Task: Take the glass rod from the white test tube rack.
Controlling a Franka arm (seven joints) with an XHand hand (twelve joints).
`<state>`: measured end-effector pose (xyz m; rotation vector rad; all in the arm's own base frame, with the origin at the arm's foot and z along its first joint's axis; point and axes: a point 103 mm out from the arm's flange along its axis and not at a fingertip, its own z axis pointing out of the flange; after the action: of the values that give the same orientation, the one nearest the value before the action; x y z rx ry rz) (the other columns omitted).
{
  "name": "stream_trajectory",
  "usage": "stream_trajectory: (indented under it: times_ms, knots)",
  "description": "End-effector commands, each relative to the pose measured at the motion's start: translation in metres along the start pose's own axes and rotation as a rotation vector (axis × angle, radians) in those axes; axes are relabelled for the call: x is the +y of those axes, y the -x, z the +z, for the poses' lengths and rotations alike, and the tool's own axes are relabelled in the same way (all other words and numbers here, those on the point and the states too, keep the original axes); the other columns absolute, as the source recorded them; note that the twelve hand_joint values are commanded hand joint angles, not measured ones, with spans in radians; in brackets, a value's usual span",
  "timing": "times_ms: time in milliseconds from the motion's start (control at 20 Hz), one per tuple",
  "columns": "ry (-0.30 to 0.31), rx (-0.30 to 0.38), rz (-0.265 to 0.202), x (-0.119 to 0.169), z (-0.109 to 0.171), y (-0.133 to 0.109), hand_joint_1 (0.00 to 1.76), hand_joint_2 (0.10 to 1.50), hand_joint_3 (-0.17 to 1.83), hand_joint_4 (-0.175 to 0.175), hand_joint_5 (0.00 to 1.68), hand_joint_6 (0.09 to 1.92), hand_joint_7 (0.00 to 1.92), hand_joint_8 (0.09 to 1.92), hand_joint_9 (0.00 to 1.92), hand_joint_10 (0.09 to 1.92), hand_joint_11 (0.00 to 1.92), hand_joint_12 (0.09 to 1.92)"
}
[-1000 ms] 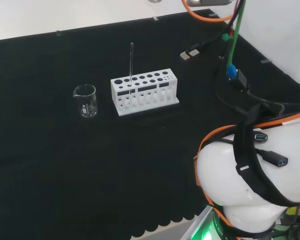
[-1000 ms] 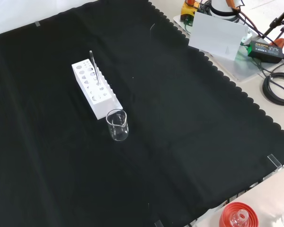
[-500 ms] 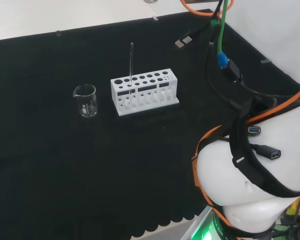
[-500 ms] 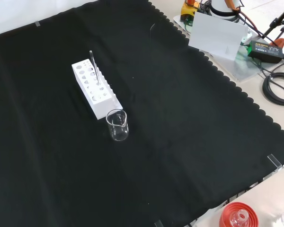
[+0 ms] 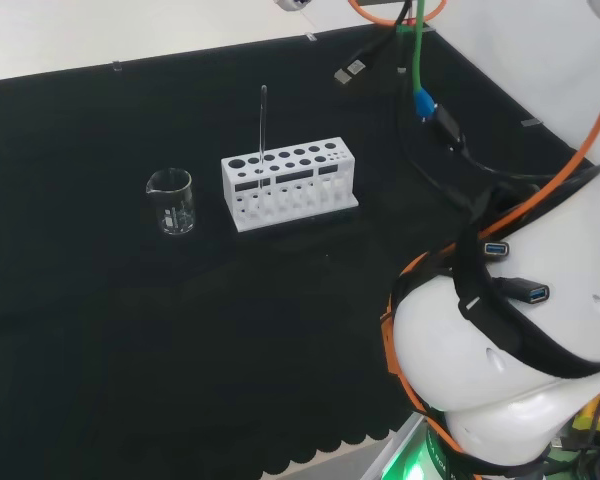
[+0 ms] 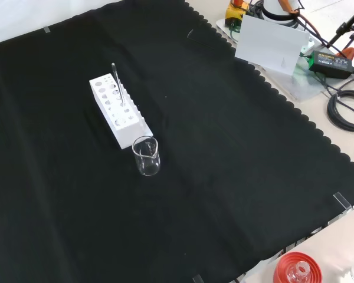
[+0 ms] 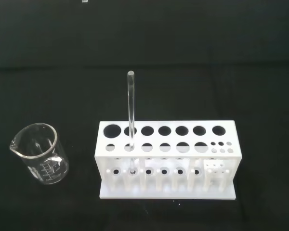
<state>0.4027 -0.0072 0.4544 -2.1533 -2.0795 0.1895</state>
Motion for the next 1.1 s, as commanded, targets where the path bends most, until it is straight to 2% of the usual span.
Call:
stream_trajectory:
  times_ms: [50,550,1000,1100]
  knots:
    - [-0.039,0.01,-0.024,0.034,0.012,-0.002,0.59,0.87,0.46,-0.019,0.27,0.09,0.12,0.78,0.15,0.95,0.03,1.5]
    - [-0.093,-0.003,-0.07,0.07,0.034,-0.008,0.6,0.88,0.48,-0.028,0.31,0.09,0.25,0.84,0.39,0.93,0.33,1.41]
    - [-0.127,0.013,-0.101,0.089,0.061,-0.009,0.62,0.88,0.49,-0.039,0.35,0.09,0.3,0.86,0.5,0.91,0.43,1.38]
    - [-0.142,0.037,-0.098,0.092,0.069,-0.008,0.62,0.88,0.49,-0.04,0.36,0.09,0.31,0.86,0.51,0.91,0.45,1.38]
